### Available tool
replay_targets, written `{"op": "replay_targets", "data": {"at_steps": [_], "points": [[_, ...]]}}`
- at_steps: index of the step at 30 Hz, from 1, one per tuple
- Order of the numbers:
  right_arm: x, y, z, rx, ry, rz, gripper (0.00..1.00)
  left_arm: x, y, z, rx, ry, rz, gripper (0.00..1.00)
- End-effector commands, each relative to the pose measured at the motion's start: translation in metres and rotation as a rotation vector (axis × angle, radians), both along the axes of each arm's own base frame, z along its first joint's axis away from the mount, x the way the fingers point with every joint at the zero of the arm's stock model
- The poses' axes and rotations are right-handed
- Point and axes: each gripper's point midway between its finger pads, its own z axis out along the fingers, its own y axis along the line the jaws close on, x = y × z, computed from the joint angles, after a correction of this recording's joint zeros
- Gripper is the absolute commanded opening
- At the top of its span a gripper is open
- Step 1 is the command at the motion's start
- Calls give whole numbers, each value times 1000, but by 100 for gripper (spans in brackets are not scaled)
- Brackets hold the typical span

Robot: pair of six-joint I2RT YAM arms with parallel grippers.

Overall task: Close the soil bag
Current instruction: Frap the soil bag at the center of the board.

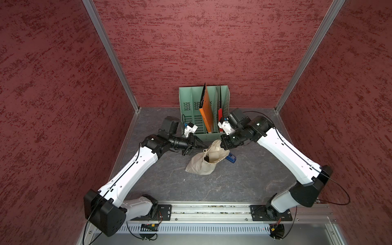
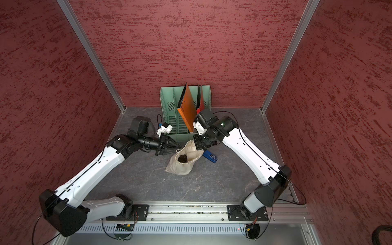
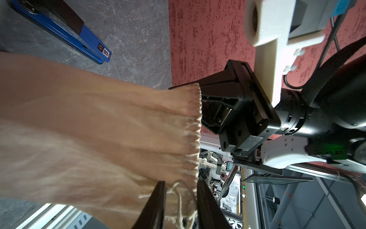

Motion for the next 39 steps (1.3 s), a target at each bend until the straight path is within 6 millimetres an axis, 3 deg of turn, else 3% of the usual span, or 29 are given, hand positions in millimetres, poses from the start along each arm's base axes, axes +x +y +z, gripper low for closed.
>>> {"op": "replay_targets", "data": {"at_steps": [1, 3, 11, 15, 19, 26, 30, 36, 39], "points": [[-1, 1, 8, 12, -36, 5, 0, 0, 0, 2, -9, -15, -20, 13], [-1, 1, 8, 12, -35, 6, 0, 1, 2, 1, -1, -13, -16, 0], [1, -4, 14, 4, -56, -17, 0, 23, 27, 22, 9, -80, 109, 0], [8, -17, 16, -89, -50, -71, 0, 38, 45, 44, 18, -170, 210, 0], [12, -23, 15, -171, -13, -93, 0, 43, 49, 54, 5, -208, 250, 0], [2, -16, 23, -120, 57, -109, 33, 44, 46, 54, -2, -206, 252, 0], [-8, -17, 20, -110, 121, -141, 42, 46, 45, 53, 1, -205, 262, 0], [-21, -15, 24, -42, 174, -198, 45, 50, 44, 57, 7, -210, 293, 0], [-21, -13, 27, -34, 169, -190, 31, 52, 49, 57, 29, -209, 326, 0]]}}
